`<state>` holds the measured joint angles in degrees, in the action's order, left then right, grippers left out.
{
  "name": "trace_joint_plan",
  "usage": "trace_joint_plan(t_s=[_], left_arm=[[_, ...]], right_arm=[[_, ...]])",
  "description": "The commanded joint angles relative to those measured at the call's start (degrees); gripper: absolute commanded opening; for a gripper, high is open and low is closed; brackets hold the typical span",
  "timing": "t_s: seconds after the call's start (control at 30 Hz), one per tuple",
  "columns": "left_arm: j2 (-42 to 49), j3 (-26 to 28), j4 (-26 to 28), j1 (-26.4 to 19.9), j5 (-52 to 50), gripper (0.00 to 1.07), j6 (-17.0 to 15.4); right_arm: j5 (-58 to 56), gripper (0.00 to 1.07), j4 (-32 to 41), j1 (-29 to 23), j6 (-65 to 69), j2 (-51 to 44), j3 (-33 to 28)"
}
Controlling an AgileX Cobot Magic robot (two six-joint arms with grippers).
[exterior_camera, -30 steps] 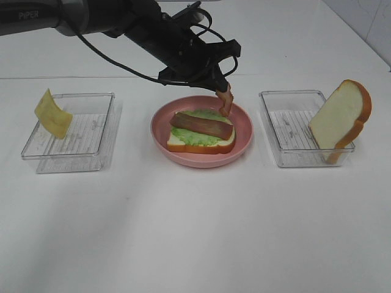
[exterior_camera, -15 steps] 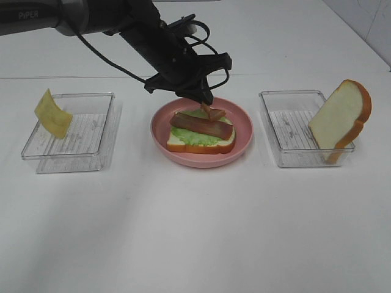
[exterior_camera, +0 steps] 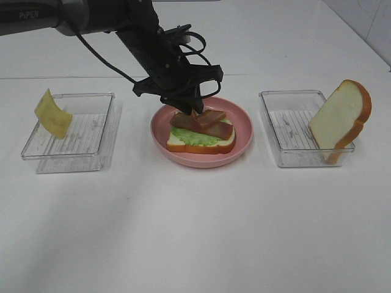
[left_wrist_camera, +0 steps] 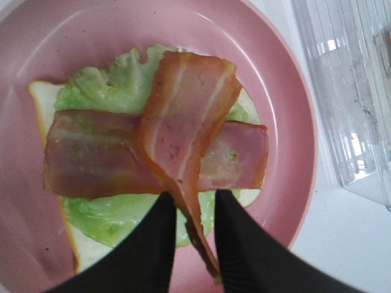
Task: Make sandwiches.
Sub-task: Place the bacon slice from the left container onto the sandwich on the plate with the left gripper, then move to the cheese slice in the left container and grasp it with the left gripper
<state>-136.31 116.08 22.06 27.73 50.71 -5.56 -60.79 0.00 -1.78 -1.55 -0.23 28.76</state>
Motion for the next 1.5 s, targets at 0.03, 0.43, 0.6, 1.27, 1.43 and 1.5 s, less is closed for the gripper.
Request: trace_joint_plan(t_s=[0.03, 0.43, 0.6, 1.27, 1.43, 1.5], left_arm=[[0.57, 0.4, -1.72, 0.4, 0.0, 0.58, -1.15], [6.65, 0.46, -5.1, 0.4, 9.28, 1.02, -1.72], [10.2, 0.46, -7.79, -0.46, 19.42, 1.02, -1.72], [19.54, -7.62, -20.51, -21.26, 22.46, 1.02, 0.92], [16.79, -7.62, -21.08, -24.06, 21.54, 1.01, 2.23], [15.53, -7.56, -21.49, -24.12, 20.23, 1.0, 2.23]], right_arm=[[0.63, 0.85, 0.0, 0.0, -0.52, -1.2, -0.06], [0.63, 0.85, 0.0, 0.0, -0.52, -1.2, -0.06], [0.63, 0.85, 0.0, 0.0, -0.52, -1.2, -0.06], [0.63, 0.85, 0.0, 0.0, -0.52, -1.2, -0.06], [0.63, 0.85, 0.0, 0.0, -0.52, -1.2, -0.06], [0.63, 0.85, 0.0, 0.0, -0.52, -1.2, -0.06]])
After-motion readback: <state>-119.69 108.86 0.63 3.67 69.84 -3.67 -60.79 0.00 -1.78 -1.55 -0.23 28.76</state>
